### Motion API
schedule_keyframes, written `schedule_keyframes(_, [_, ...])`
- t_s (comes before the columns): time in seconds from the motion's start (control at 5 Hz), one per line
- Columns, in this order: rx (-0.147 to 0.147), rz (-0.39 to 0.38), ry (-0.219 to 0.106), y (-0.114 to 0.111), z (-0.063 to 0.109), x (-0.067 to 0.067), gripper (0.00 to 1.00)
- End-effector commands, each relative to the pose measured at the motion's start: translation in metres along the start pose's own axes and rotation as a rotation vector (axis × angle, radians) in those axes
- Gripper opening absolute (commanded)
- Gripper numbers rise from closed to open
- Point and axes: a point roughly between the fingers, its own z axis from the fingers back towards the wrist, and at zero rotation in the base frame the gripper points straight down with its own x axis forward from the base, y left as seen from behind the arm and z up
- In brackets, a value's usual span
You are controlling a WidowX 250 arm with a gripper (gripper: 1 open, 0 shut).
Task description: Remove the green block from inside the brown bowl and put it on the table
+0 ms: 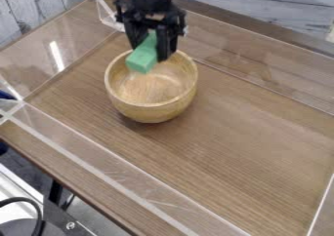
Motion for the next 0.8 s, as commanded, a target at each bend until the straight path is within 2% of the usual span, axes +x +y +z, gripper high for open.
schedule_keyframes(0.0, [-0.007,-0.060,-0.100,-0.027,0.036,0.016,0.00])
schedule_keyframes(0.2, [-0.025,-0.122,-0.088,-0.068,0.029,0.029,0.00])
schedule_keyframes(0.4, [-0.030,-0.183,-0.064,-0.111,0.007,0.037,0.00])
schedule_keyframes(0.6, [-0.028,-0.208,-0.047,-0.137,-0.017,0.038,0.00])
